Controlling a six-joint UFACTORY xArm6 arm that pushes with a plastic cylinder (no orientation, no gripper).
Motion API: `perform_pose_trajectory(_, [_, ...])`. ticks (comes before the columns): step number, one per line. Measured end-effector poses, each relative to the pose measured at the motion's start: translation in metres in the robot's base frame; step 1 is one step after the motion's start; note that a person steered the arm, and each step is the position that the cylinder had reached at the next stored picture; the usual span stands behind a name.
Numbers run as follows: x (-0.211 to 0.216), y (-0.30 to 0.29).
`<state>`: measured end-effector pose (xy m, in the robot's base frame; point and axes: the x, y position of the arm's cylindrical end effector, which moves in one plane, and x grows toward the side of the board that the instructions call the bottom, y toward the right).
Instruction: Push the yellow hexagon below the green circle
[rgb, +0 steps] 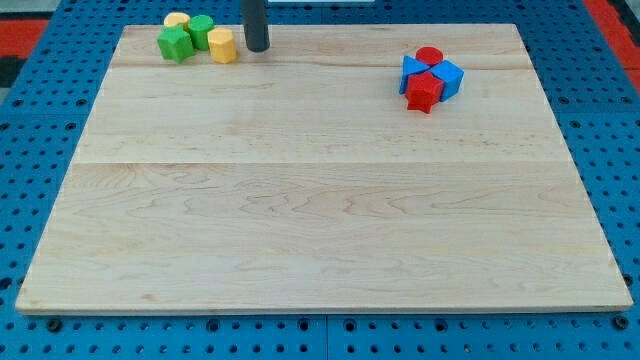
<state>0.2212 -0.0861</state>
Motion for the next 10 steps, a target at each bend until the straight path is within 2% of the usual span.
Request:
perform_pose_trajectory(5, [0.011,0.001])
perform_pose_trajectory(10, [0.014,-0.052])
